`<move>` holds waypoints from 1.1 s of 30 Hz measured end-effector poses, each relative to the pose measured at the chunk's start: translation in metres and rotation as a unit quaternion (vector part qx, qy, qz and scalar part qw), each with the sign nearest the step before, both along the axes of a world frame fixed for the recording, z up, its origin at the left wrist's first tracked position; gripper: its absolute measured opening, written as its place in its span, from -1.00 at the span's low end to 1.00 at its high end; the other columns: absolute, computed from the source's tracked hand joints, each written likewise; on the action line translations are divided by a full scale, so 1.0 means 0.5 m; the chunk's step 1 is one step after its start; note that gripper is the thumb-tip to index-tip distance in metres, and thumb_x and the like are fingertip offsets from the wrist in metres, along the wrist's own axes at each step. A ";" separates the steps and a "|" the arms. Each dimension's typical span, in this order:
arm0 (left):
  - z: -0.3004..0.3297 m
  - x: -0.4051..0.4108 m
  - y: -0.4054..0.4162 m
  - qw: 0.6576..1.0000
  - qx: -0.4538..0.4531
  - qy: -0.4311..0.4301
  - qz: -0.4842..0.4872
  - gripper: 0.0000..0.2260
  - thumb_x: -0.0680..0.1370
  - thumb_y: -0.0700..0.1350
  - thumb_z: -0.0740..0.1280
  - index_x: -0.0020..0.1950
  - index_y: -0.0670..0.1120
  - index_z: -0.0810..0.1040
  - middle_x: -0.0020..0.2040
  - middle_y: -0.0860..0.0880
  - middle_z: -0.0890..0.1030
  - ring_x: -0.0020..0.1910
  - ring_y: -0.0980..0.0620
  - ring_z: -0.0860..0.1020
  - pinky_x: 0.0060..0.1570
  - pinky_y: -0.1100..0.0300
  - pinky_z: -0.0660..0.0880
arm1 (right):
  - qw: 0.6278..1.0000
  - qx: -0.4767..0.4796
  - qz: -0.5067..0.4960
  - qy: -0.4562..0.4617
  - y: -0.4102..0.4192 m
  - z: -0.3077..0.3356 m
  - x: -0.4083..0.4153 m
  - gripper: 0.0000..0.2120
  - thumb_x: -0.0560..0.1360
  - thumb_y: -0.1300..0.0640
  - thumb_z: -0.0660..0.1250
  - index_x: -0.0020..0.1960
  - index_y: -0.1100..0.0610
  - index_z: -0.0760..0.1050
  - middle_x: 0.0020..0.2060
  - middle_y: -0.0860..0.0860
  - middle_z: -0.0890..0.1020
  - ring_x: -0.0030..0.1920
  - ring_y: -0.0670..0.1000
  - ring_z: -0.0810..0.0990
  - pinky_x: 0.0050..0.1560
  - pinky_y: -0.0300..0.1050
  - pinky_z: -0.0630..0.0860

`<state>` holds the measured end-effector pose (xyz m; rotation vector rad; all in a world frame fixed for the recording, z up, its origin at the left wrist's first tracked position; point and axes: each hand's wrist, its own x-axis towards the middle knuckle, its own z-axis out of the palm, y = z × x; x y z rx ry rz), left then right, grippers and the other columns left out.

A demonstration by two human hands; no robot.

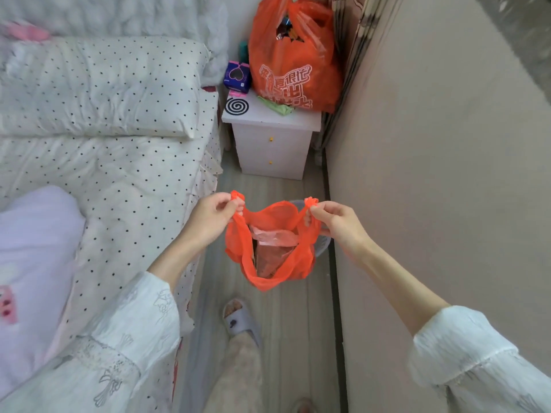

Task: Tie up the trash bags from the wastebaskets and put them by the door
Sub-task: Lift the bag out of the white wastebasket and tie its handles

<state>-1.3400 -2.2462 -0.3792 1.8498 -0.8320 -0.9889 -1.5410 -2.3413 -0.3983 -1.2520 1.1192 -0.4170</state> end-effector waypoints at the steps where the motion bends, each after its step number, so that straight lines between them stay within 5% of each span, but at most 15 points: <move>1: -0.012 -0.013 0.020 1.000 0.003 -0.006 0.008 -0.87 0.56 -0.21 0.21 -0.10 -0.14 0.54 -0.21 -0.04 0.57 -0.15 0.04 0.55 0.00 0.21 0.50 | 1.000 0.001 -0.003 0.001 0.017 -0.014 -0.013 -0.77 0.52 0.19 0.24 -0.30 0.18 0.48 -0.28 0.10 0.57 -0.19 0.05 0.53 0.06 0.04 0.50; 5: -0.096 -0.042 0.101 0.998 0.041 -0.034 0.041 -0.87 0.54 -0.16 0.25 -0.09 -0.17 0.55 -0.25 -0.08 0.57 -0.13 -0.06 0.54 0.13 -0.07 0.51 | 0.999 0.023 -0.017 0.022 0.080 -0.090 -0.050 -0.78 0.50 0.18 0.28 -0.33 0.12 0.46 -0.23 0.12 0.57 -0.15 0.09 0.52 -0.02 0.15 0.50; 8: -0.179 -0.055 0.161 0.994 0.083 -0.046 0.049 -0.86 0.53 -0.10 0.27 -0.09 -0.15 0.56 -0.19 -0.11 0.57 -0.12 -0.05 0.53 0.15 -0.17 0.49 | 0.999 0.037 -0.020 0.033 0.125 -0.158 -0.069 -0.79 0.49 0.25 0.28 -0.32 0.14 0.46 -0.15 0.14 0.56 -0.11 0.08 0.53 0.21 0.22 0.47; 12: -0.303 -0.064 0.206 0.990 0.127 -0.059 0.020 -0.80 0.45 0.03 0.28 -0.24 -0.08 0.54 -0.22 -0.13 0.57 -0.16 -0.09 0.54 0.07 -0.10 0.52 | 0.997 0.045 -0.034 0.051 0.164 -0.272 -0.087 -0.75 0.49 0.29 0.28 -0.34 0.11 0.51 0.04 0.05 0.60 0.17 0.12 0.57 0.28 0.14 0.46; 17: -0.488 -0.064 0.240 0.985 0.138 -0.103 -0.004 -0.79 0.49 -0.13 0.30 -0.24 -0.23 0.61 -0.23 -0.21 0.55 -0.14 -0.18 0.51 -0.16 0.14 0.31 | 0.993 0.023 -0.074 0.086 0.220 -0.439 -0.094 -0.76 0.50 0.27 0.28 -0.32 0.06 0.50 -0.13 0.12 0.61 -0.09 0.06 0.56 0.22 0.18 0.49; 22: -0.646 -0.062 0.257 0.981 0.109 -0.163 -0.012 -0.83 0.46 -0.07 0.35 -0.14 -0.17 0.63 0.04 -0.23 0.60 0.16 -0.16 0.48 0.24 0.01 0.37 | 0.983 -0.061 -0.094 0.142 0.265 -0.582 -0.097 -0.88 0.47 0.23 0.31 -0.19 0.22 0.58 0.05 0.09 0.57 0.08 0.05 0.54 0.24 -0.03 0.44; 25: -0.707 -0.069 0.246 0.989 0.061 -0.138 0.013 -0.86 0.46 -0.11 0.38 -0.08 -0.16 0.62 0.17 -0.20 0.50 0.26 -0.08 0.41 0.27 -0.05 0.38 | 0.980 -0.106 -0.102 0.133 0.264 -0.662 -0.109 -0.84 0.47 0.24 0.32 -0.08 0.33 0.60 0.14 0.06 0.51 0.16 -0.07 0.47 0.20 -0.45 0.33; 27: -0.739 -0.078 0.232 0.994 0.013 -0.104 0.021 -0.90 0.48 -0.17 0.36 -0.06 -0.17 0.61 0.23 -0.18 0.45 0.28 -0.02 0.38 0.24 0.13 0.39 | 0.981 -0.117 -0.111 0.104 0.257 -0.701 -0.111 -0.87 0.47 0.24 0.33 -0.08 0.31 0.59 0.20 0.04 0.50 0.15 -0.12 0.44 0.03 -0.65 0.27; 30: -0.760 -0.090 0.203 0.996 -0.075 -0.051 0.020 -0.92 0.49 -0.24 0.32 -0.06 -0.10 0.58 0.19 -0.12 0.50 0.19 0.11 0.43 0.03 0.59 0.29 | 0.983 -0.124 -0.129 0.027 0.240 -0.744 -0.103 -0.89 0.47 0.26 0.32 -0.03 0.12 0.56 0.20 0.03 0.55 0.18 -0.07 0.49 0.30 -0.21 0.40; 33: -0.793 -0.093 0.173 0.987 -0.158 0.008 0.019 -0.85 0.50 -0.25 0.30 0.01 -0.06 0.57 0.20 -0.08 0.52 0.23 0.13 0.44 0.03 0.60 0.32 | 0.978 -0.161 -0.129 -0.030 0.217 -0.778 -0.085 -0.86 0.47 0.21 0.34 -0.05 -0.01 0.57 0.11 -0.02 0.61 0.14 -0.06 0.54 0.34 0.09 0.41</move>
